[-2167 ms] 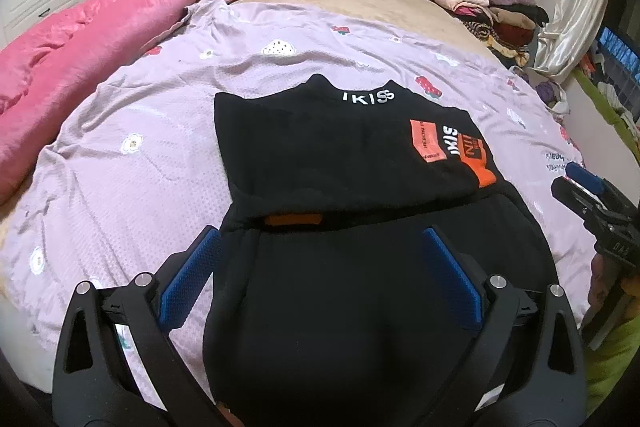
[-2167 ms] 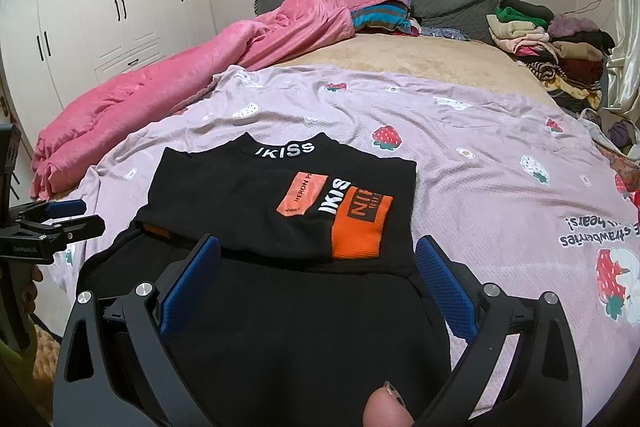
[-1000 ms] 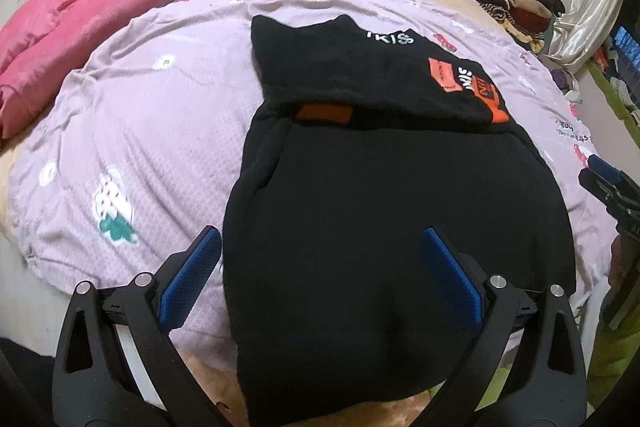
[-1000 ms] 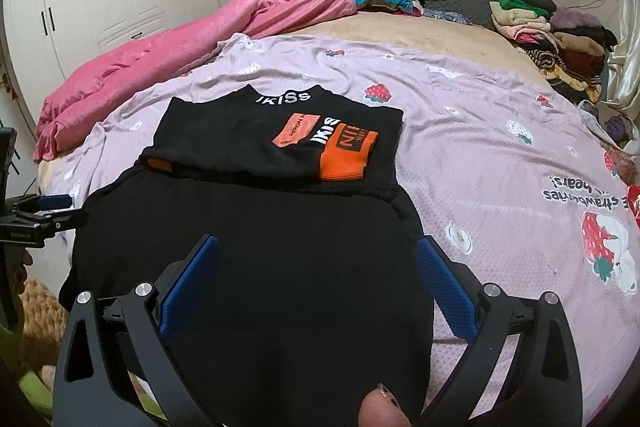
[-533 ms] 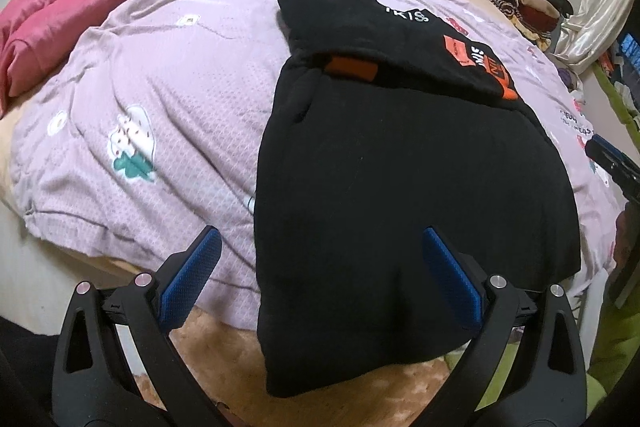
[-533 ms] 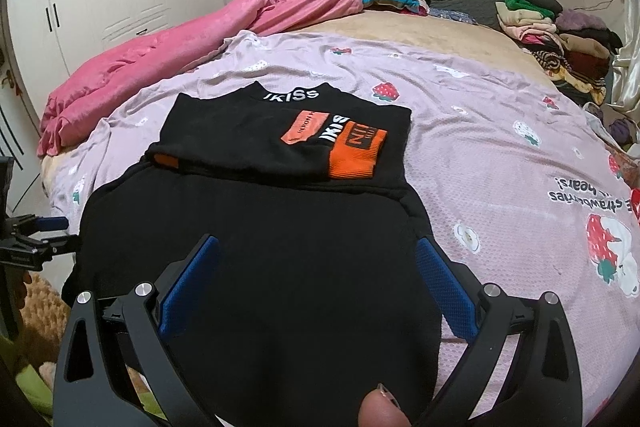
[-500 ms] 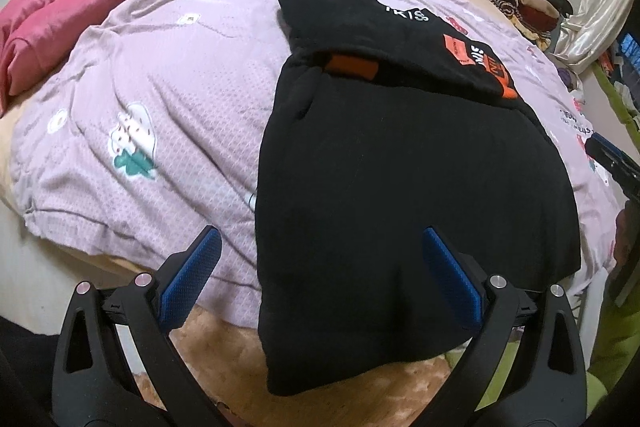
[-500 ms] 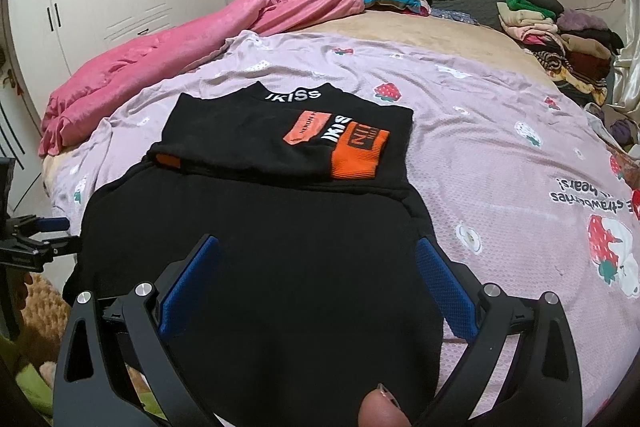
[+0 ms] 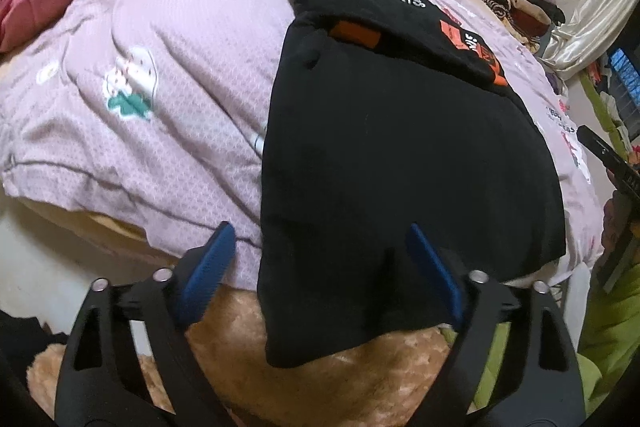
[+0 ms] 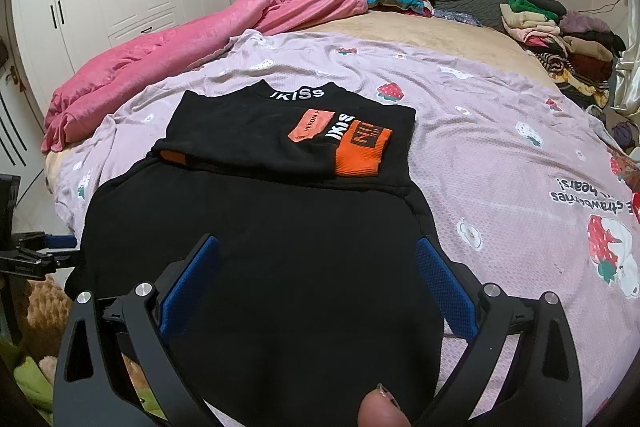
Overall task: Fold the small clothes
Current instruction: 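Push both open tools under the hem of the black sweatshirt, then close both tools on the sweatshirt hem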
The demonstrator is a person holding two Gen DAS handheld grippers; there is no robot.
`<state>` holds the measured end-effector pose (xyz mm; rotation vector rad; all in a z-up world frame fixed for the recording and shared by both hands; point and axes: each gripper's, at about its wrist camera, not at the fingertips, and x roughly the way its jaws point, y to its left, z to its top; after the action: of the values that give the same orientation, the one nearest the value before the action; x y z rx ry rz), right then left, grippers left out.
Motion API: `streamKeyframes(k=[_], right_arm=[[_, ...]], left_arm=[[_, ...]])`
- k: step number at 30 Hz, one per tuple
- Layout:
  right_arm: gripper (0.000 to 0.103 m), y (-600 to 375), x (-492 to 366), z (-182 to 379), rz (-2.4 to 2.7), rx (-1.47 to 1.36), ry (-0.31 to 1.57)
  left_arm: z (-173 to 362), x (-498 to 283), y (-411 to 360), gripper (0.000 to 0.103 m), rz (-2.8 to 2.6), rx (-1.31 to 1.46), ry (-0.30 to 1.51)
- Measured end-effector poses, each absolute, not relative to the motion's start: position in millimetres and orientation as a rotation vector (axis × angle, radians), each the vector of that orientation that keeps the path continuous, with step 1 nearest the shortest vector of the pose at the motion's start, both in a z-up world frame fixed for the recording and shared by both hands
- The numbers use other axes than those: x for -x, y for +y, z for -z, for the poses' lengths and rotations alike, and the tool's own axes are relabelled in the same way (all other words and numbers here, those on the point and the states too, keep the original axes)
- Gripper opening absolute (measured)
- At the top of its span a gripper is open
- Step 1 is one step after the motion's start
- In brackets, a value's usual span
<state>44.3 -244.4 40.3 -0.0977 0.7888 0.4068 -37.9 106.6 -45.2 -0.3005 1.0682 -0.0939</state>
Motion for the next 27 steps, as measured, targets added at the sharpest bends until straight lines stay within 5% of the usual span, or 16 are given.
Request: streamKeyframes(k=[9,11,21,27], right_arm=[[0.098,-262.6,-33.4,-38.9,-0.380,0.098,0.799],[0.098,-269.6,-29.8,-36.9,-0.371,0.098,0.813],[0.098,-314.5,-7.7,-12.4,-0.342,0.098,0.959],[0.096,-327.0,12.1,12.3,-0.395,0.062,1.086]], left_arm=[[57.9,41.4,102.4,0.070,0.114,0.315,1.113],[61.4,40.7,101.0,0.059,0.121,0.315,1.124],[74.9,43.8,102.3,0.038,0.126,0.325,1.149],[77.9,46.8,107.3,0.038,0.135,0.362,1.148]])
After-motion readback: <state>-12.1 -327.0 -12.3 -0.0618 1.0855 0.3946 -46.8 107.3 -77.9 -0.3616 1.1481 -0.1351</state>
